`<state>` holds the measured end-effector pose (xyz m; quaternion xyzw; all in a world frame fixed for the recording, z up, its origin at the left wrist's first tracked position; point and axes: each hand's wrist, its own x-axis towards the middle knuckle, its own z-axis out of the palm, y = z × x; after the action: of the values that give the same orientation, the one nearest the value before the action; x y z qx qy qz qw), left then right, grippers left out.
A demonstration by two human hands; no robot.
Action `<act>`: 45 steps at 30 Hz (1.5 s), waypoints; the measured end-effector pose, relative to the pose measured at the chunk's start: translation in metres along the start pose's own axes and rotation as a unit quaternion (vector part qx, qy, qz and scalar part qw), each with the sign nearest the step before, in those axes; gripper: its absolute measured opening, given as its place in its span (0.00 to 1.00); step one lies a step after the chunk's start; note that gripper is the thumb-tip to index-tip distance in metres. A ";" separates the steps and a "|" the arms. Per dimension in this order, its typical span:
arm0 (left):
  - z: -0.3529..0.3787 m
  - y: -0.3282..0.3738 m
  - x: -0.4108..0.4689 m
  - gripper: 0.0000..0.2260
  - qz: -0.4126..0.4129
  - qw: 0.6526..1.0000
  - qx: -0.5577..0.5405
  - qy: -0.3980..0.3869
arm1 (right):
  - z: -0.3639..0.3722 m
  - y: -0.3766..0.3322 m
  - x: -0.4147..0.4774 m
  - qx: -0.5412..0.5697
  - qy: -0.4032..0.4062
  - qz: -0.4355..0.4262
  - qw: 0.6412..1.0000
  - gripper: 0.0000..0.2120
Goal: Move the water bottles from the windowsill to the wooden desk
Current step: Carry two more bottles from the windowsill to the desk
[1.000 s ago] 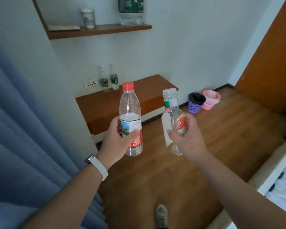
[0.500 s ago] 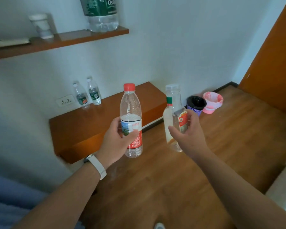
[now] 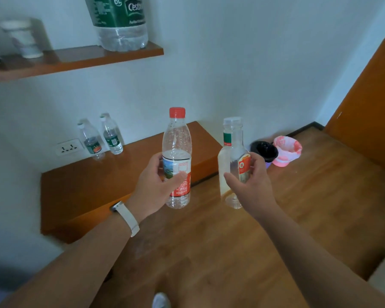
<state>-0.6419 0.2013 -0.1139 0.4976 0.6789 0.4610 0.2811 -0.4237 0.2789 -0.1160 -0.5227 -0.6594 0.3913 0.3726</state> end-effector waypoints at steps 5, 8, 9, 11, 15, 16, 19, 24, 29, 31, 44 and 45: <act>-0.005 -0.024 0.045 0.25 -0.004 1.000 -0.023 -0.004 | 0.027 0.003 0.040 -0.018 -0.018 0.004 1.000 0.35; -0.014 -0.043 0.085 0.25 -0.019 0.999 -0.047 -0.002 | 0.045 0.000 0.073 -0.028 -0.023 0.003 0.999 0.35; -0.017 -0.049 0.100 0.25 -0.021 0.998 -0.052 -0.003 | 0.052 -0.002 0.085 -0.025 -0.026 0.006 0.999 0.35; -0.026 -0.057 0.129 0.25 -0.024 0.998 -0.057 -0.003 | 0.067 -0.010 0.112 -0.024 -0.027 0.008 0.999 0.35; -0.056 -0.072 0.190 0.25 -0.014 0.998 -0.054 0.011 | 0.105 -0.034 0.169 -0.035 -0.024 -0.013 0.999 0.31; -0.064 -0.076 0.204 0.25 -0.015 0.998 -0.057 0.011 | 0.116 -0.039 0.182 -0.036 -0.025 -0.018 0.999 0.31; -0.085 -0.091 0.235 0.24 -0.011 0.999 -0.050 0.003 | 0.148 -0.051 0.214 -0.039 -0.037 -0.022 0.998 0.34; -0.103 -0.124 0.261 0.27 -0.003 0.999 -0.032 0.005 | 0.196 -0.053 0.243 -0.082 -0.105 -0.028 0.991 0.35; -0.112 -0.155 0.269 0.26 -0.063 0.996 -0.049 0.028 | 0.230 -0.048 0.270 -0.094 -0.136 -0.033 0.986 0.36; -0.115 -0.167 0.277 0.27 -0.094 0.994 -0.039 0.044 | 0.242 -0.041 0.285 -0.097 -0.152 -0.036 0.983 0.36; -0.089 -0.203 0.334 0.27 -0.233 0.958 -0.046 0.162 | 0.303 0.007 0.412 -0.050 -0.327 -0.034 0.943 0.30; -0.084 -0.205 0.340 0.26 -0.241 0.954 -0.041 0.171 | 0.306 0.011 0.422 -0.052 -0.336 -0.045 0.939 0.30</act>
<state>-0.9159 0.4734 -0.2377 0.2208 0.7970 0.4850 0.2842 -0.7689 0.6562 -0.2179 -0.3487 -0.7887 0.4923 0.1187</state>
